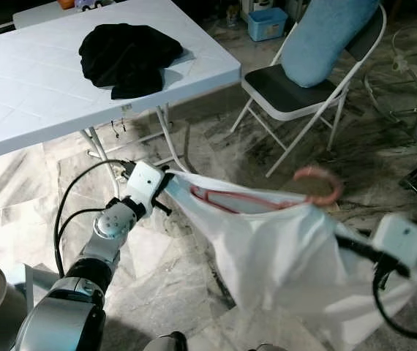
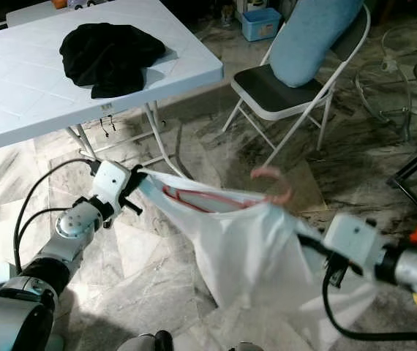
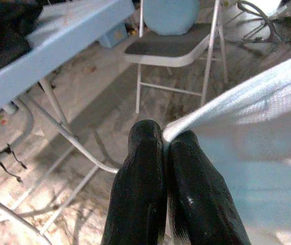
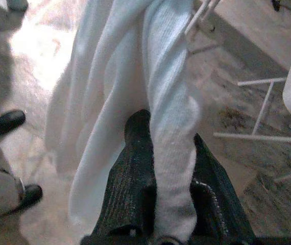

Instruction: Hang hanger

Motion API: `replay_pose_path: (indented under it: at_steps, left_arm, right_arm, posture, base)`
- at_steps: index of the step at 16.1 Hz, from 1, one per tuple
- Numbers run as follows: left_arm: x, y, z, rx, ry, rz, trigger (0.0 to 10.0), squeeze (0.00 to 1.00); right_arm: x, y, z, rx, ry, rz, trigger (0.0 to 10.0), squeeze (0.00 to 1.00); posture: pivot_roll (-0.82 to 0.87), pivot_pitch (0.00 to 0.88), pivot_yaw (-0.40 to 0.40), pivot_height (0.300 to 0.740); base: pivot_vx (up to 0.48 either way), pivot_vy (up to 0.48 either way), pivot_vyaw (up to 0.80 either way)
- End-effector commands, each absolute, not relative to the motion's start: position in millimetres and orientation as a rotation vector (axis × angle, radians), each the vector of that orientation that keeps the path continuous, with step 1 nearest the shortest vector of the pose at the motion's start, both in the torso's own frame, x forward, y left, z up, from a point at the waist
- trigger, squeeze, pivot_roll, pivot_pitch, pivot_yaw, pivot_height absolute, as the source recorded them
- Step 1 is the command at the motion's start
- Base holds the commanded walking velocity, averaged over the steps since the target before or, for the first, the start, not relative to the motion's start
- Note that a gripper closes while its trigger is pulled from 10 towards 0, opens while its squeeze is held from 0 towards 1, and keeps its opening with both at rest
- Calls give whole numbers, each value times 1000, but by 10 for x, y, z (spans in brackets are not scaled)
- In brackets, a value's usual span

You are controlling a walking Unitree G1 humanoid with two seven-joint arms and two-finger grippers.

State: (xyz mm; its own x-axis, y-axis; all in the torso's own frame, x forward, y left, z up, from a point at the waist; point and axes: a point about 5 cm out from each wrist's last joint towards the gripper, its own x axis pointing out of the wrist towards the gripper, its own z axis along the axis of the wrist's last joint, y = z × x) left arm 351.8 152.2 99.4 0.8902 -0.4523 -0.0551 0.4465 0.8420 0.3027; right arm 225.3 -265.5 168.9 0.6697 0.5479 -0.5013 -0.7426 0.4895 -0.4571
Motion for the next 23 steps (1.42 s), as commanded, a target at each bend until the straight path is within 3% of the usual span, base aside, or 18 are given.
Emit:
replay_pose_path:
  at_steps: [1, 4, 8, 9, 10, 11, 15, 19, 23]
  left_arm:
    - [3479, 1665, 891, 283, 42, -419, 0, 0]
    - [3446, 1555, 819, 248, 75, -480, 0, 0]
    - [3378, 1361, 743, 163, 78, -559, 0, 0]
    - [3356, 1309, 709, 128, 90, -566, 9882, 0]
    - [3343, 1281, 696, 109, 89, -567, 10000, 800]
    - [3306, 1226, 675, 82, 77, -588, 10000, 1000]
    - [3214, 1194, 660, 95, 44, -695, 10000, 1000]
    - [3115, 1159, 631, 94, 40, -808, 10000, 1000]
    - [3042, 1160, 810, 145, -91, -903, 10000, 1000]
  right_arm:
    - [2259, -2643, 1897, -687, 247, 806, 10000, 0]
    - [2252, -2581, 2188, -603, 161, 844, 10000, 0]
    - [2467, -2405, 2280, -451, -15, 726, 10000, 0]
    - [2534, -2319, 2186, -441, -21, 698, 10000, 0]
    - [2580, -2219, 2098, -431, -24, 691, 10000, 0]
    - [2614, -2123, 1965, -444, 0, 701, 10000, 0]
    - [2735, -2062, 1739, -594, 78, 722, 10000, 0]
    - [3063, -2125, 1635, -695, 68, 620, 10000, 0]
    - [3246, -2103, 1484, -793, 86, 630, 10000, 0]
  posture:
    - [-160, 143, 91, 740]
    - [-161, 139, 85, 740]
    - [-165, 136, 72, 740]
    - [-165, 135, 70, 740]
    - [-164, 139, 67, 740]
    - [-162, 141, 60, 740]
    - [-143, 149, 72, 740]
    - [-121, 151, 71, 740]
    - [-95, 159, 55, 740]
  base:
    - [0, 0, 0]
    - [0, 0, 0]
    - [0, 0, 0]
    - [0, 0, 0]
    - [0, 0, 0]
    - [0, 0, 0]
    - [0, 0, 0]
    - [0, 0, 0]
    - [0, 0, 0]
